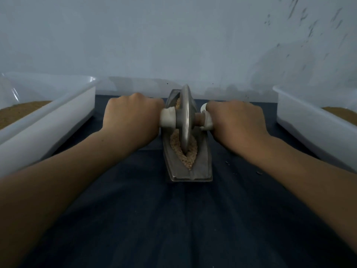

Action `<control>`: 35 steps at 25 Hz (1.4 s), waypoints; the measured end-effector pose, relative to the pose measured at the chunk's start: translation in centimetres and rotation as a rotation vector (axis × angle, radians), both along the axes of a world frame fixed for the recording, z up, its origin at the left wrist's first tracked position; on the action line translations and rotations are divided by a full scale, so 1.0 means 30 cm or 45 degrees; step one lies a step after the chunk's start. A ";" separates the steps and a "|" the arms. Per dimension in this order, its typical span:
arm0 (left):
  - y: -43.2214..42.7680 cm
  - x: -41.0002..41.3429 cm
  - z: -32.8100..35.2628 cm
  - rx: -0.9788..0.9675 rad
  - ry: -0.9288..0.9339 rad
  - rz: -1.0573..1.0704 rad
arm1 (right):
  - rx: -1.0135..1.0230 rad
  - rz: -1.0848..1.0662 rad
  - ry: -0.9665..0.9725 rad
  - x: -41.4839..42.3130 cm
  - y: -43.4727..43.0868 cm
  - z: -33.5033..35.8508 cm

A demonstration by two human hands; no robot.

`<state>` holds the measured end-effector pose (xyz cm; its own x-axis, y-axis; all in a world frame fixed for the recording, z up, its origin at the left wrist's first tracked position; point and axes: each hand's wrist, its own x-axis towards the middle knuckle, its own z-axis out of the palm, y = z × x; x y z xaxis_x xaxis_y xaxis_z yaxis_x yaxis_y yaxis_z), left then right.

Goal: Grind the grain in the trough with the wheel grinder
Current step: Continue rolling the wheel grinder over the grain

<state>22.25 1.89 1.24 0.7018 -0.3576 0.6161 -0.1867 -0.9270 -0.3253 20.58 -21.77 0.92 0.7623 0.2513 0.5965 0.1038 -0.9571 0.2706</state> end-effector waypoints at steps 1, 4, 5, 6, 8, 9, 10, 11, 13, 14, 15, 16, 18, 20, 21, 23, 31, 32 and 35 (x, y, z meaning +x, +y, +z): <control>-0.008 0.037 -0.009 -0.030 0.016 0.013 | 0.005 -0.012 -0.003 0.043 0.006 -0.001; -0.040 0.139 0.001 -0.160 0.122 0.044 | 0.027 -0.036 0.058 0.144 0.039 0.039; -0.045 0.160 0.007 -0.192 0.167 0.063 | 0.026 -0.058 0.094 0.163 0.050 0.055; -0.046 0.169 0.011 -0.206 0.195 0.073 | 0.023 -0.074 0.124 0.171 0.059 0.065; -0.037 0.142 0.003 -0.213 0.178 0.045 | -0.013 -0.079 0.136 0.144 0.067 0.069; -0.026 0.111 -0.006 -0.200 0.148 0.021 | -0.029 -0.067 0.128 0.114 0.064 0.062; -0.016 0.076 -0.013 -0.171 0.117 0.001 | -0.033 -0.048 0.116 0.081 0.058 0.054; -0.007 0.039 -0.014 -0.136 0.093 -0.013 | -0.034 -0.033 0.105 0.046 0.048 0.048; 0.011 -0.021 0.001 -0.058 0.055 -0.036 | -0.042 -0.019 0.066 -0.018 0.025 0.040; 0.017 -0.038 0.009 -0.028 0.034 -0.047 | -0.063 -0.021 0.042 -0.041 0.017 0.040; 0.024 -0.045 0.009 -0.013 0.020 -0.048 | -0.093 -0.034 0.025 -0.052 0.012 0.040; 0.028 -0.041 0.002 -0.010 0.018 -0.035 | -0.113 -0.055 0.017 -0.050 0.013 0.038; 0.021 -0.002 -0.016 -0.058 0.040 0.006 | -0.096 -0.094 0.010 0.002 0.027 0.033; -0.006 0.071 -0.016 -0.138 0.098 0.047 | -0.025 -0.098 0.023 0.091 0.042 0.033; -0.025 0.107 -0.006 -0.156 0.151 0.080 | 0.011 -0.100 0.059 0.128 0.050 0.039; -0.061 0.150 0.033 -0.128 0.226 0.120 | 0.078 -0.107 0.158 0.170 0.059 0.056; 0.045 -0.053 0.017 0.063 0.032 -0.089 | -0.052 0.026 -0.004 -0.047 -0.004 0.021; 0.045 -0.049 0.022 0.068 -0.035 -0.100 | -0.040 0.003 -0.027 -0.050 -0.008 0.016; -0.008 0.038 0.020 0.044 -0.008 -0.029 | 0.054 -0.059 0.011 0.025 0.016 0.000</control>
